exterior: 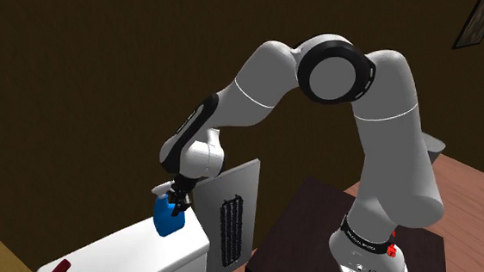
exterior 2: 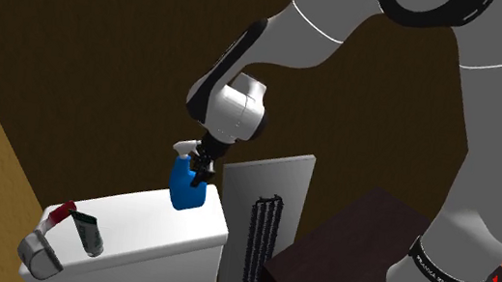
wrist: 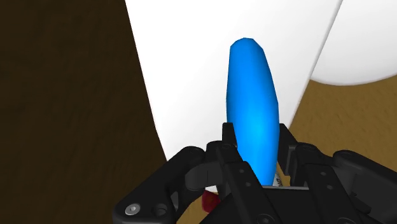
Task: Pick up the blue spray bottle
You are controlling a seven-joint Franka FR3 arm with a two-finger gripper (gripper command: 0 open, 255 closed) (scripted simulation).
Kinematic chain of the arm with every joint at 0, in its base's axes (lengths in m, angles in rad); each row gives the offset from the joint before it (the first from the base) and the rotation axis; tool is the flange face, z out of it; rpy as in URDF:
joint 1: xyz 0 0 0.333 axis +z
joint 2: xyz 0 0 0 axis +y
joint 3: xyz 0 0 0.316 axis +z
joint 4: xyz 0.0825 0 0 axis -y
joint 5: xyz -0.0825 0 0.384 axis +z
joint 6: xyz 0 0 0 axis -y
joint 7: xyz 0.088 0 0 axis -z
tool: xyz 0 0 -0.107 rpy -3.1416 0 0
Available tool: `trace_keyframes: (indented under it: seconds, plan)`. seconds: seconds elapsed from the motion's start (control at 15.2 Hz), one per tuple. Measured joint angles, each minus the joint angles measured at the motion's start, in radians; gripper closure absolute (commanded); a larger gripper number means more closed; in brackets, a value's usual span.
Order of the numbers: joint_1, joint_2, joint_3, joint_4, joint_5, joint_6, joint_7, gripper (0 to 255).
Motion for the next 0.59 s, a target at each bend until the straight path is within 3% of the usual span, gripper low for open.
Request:
trace_keyframes:
  seconds: [0.59]
  plan:
    - [0.036,-0.108,-0.050,-0.042,-0.100,-0.056,0.115,255]
